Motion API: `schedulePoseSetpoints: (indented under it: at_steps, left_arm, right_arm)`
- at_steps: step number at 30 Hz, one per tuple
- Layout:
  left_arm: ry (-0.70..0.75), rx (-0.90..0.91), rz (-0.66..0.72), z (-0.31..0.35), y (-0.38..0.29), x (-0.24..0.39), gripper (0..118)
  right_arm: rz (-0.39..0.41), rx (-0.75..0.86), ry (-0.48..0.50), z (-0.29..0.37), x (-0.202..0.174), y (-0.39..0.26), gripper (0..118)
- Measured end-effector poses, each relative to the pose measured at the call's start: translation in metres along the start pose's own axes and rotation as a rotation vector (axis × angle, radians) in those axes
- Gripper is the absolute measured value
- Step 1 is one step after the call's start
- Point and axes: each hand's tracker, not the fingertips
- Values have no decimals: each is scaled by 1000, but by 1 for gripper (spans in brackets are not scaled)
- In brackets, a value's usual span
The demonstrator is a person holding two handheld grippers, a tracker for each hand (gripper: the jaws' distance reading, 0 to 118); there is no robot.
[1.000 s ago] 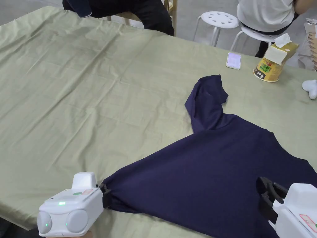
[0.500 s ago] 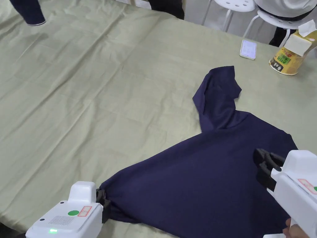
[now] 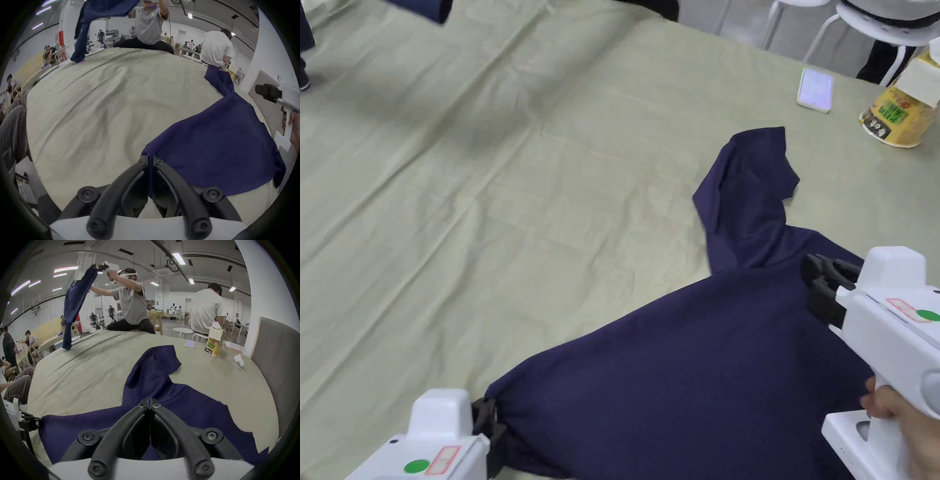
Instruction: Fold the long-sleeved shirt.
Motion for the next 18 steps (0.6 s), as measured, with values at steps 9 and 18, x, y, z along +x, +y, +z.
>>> schedulePoseSetpoints:
  at_steps: [9,18]
  left_arm:
    - [26,-11,-67,-6,1,7,6]
    - [-3,-30,-45,-7,8,2,6]
  right_arm:
    - [-14,-252,-15,-119,58,28,118]
    - [-62,-378,-90,-153,73,37,2]
